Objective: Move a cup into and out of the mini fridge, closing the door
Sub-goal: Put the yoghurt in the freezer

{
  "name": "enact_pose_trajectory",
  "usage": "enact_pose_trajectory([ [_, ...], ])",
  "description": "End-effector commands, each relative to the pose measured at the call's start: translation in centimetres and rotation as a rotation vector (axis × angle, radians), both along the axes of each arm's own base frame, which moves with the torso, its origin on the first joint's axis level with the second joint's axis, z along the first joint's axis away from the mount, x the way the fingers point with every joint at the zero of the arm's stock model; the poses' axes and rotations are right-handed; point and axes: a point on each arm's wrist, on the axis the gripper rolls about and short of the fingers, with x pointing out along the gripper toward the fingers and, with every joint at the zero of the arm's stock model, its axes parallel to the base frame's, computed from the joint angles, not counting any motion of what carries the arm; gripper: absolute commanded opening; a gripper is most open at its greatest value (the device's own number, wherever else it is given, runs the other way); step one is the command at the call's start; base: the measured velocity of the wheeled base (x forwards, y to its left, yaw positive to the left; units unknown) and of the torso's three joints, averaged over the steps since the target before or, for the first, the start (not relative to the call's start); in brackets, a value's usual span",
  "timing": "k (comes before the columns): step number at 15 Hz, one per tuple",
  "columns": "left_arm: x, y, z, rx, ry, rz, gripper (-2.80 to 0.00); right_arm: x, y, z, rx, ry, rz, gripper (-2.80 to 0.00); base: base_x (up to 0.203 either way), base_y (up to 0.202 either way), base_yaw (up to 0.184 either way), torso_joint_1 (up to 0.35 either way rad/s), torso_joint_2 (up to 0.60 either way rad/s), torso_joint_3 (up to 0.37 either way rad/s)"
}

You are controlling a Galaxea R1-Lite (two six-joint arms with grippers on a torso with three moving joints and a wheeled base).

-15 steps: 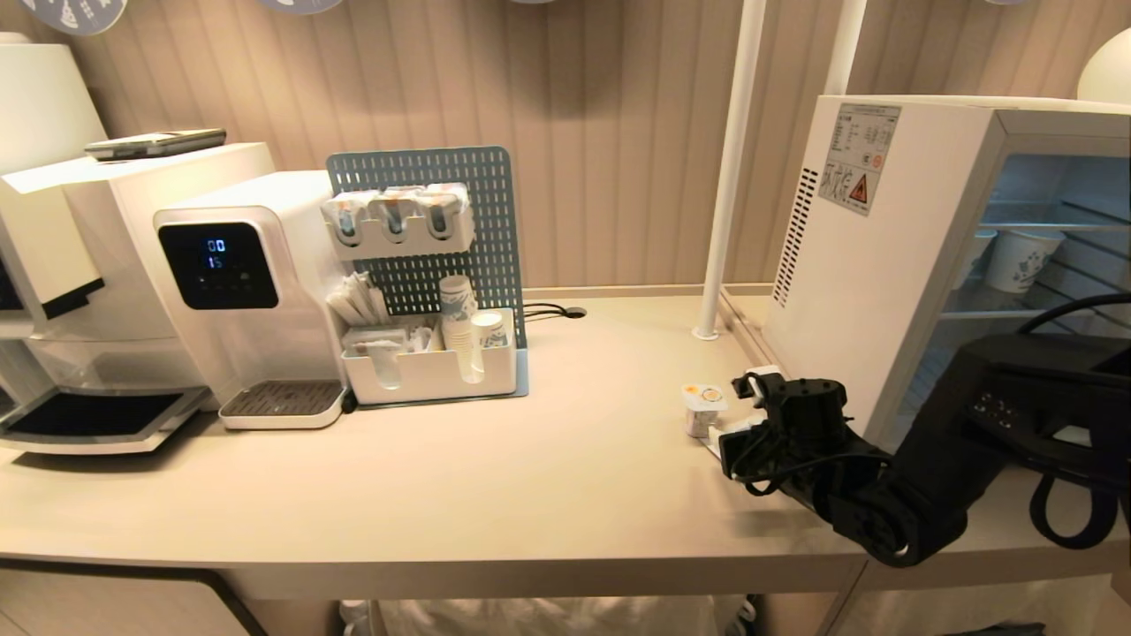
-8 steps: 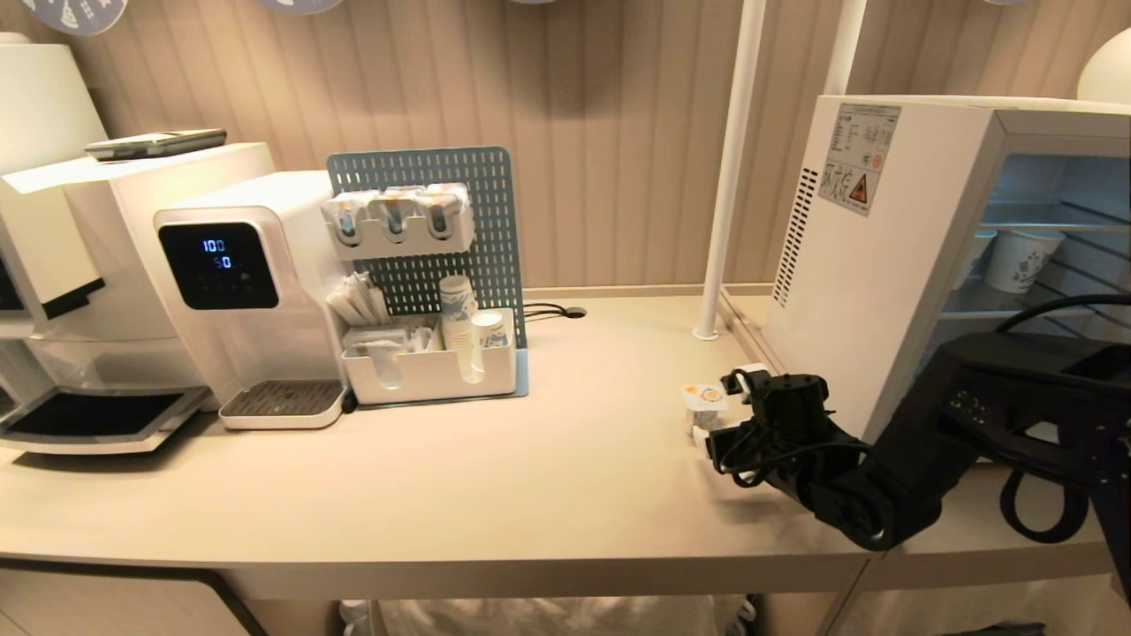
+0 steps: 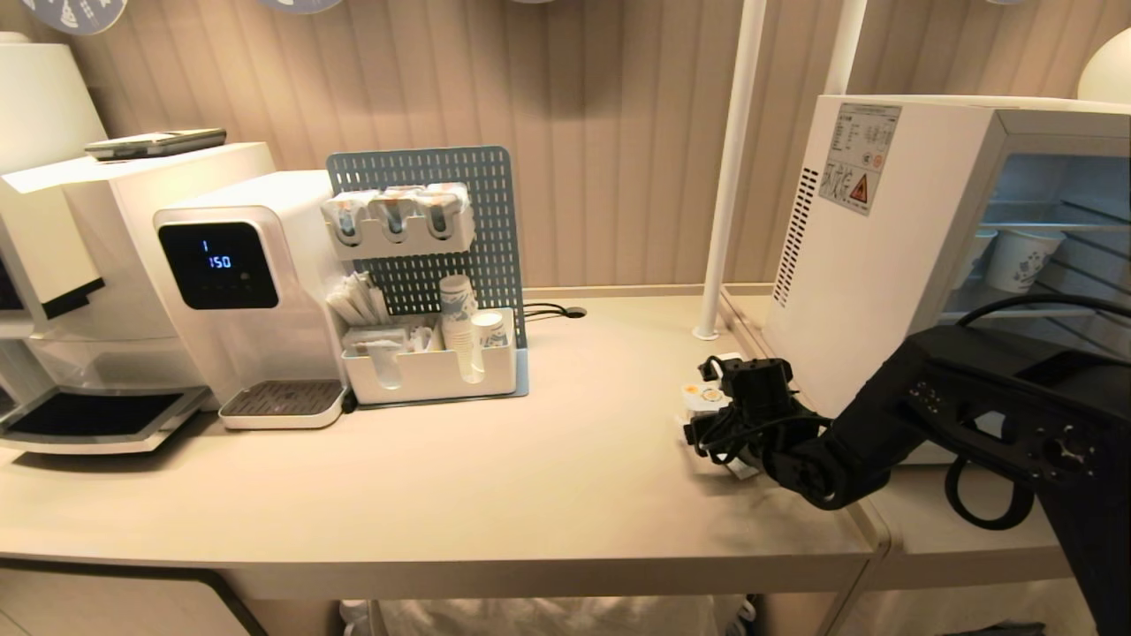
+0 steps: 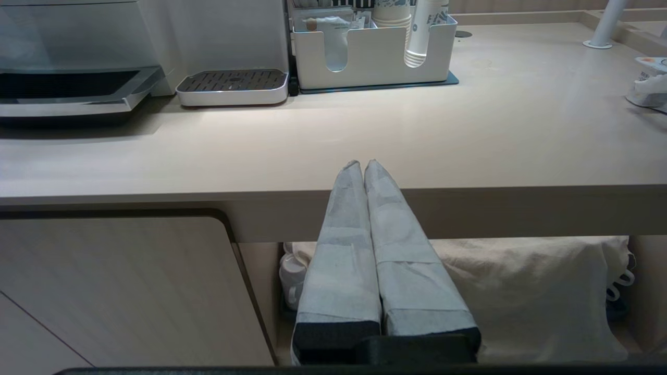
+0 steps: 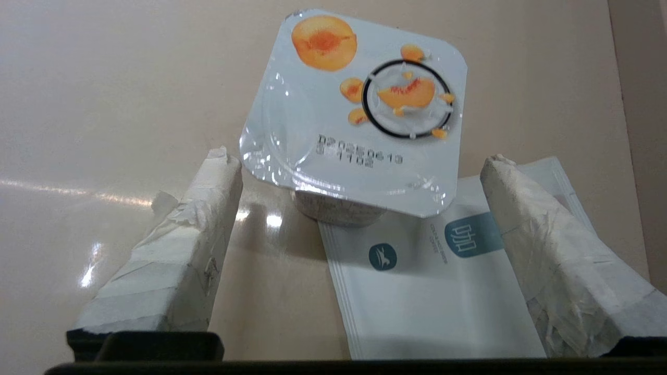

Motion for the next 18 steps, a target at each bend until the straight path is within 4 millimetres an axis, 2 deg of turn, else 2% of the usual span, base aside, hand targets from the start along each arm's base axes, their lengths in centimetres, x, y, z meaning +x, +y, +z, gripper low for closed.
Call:
enact_pose_trajectory([
  [1,0.0,0.0,0.0,-0.004,0.0,0.001,-2.8,1.3,0.2,0.3,0.004,-0.016,-0.008,0.0,0.0,0.0,0.0,0.0,0.0,0.0],
  [5,0.0,0.0,0.0,-0.004,-0.001,0.001,-2.8,3.1,0.2,0.3,-0.001,-0.043,-0.036,0.0,0.0,0.0,0.0,0.0,0.0,0.0],
  [10,0.0,0.0,0.0,-0.005,0.0,0.003,-2.8,3.7,0.1,0.1,-0.01,-0.033,-0.04,0.0,0.0,0.0,0.0,0.0,0.0,0.0],
  [11,0.0,0.0,0.0,-0.005,-0.001,0.003,-2.8,3.6,0.1,0.0,-0.011,-0.028,-0.039,-0.26,0.0,0.0,0.0,0.0,0.0,0.0],
  [12,0.0,0.0,0.0,-0.005,0.0,0.001,-2.8,3.6,0.1,0.1,-0.01,-0.029,-0.038,-2.8,0.0,0.0,0.0,0.0,0.0,0.0],
  [18,0.0,0.0,0.0,-0.005,-0.001,0.003,-2.8,2.8,-0.1,0.8,-0.003,-0.021,-0.043,-2.8,0.0,0.0,0.0,0.0,0.0,0.0],
])
